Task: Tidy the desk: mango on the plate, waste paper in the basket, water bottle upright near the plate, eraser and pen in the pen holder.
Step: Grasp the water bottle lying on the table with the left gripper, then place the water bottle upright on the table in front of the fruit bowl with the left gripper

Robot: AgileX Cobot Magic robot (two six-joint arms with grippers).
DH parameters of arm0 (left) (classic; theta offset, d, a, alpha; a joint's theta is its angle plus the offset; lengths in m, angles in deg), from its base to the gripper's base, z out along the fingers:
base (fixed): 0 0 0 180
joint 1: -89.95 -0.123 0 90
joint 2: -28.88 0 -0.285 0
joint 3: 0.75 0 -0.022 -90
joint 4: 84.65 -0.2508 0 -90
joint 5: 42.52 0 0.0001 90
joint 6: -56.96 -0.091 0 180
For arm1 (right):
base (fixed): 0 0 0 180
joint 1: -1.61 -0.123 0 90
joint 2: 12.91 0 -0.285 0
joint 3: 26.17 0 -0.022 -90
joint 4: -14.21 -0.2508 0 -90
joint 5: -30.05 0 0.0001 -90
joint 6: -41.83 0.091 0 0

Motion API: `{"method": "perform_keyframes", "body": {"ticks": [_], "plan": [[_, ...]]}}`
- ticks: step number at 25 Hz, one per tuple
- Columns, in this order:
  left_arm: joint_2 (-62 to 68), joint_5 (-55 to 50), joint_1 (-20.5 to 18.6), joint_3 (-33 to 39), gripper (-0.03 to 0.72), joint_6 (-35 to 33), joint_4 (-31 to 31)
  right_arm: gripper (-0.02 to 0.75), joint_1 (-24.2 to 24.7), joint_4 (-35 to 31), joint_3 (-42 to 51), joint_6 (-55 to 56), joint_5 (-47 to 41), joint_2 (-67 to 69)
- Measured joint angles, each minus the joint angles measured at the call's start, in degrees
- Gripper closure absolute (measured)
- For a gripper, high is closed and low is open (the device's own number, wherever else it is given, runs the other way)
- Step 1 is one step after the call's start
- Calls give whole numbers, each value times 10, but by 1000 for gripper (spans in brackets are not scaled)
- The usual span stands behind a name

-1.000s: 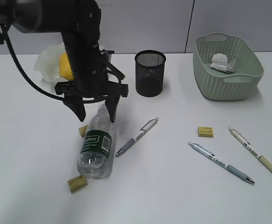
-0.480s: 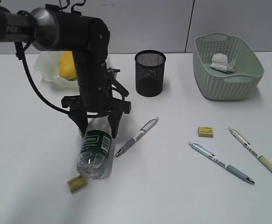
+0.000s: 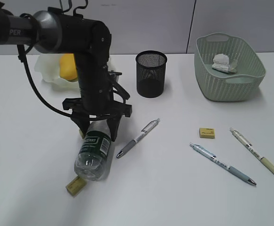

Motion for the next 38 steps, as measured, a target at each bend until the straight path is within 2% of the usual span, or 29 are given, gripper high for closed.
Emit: {"method": "perform_keyframes", "body": {"ticks": [38], "plan": [[-71, 0, 9, 0, 173, -1, -10, 316, 0, 0, 0, 0, 1, 0]]}}
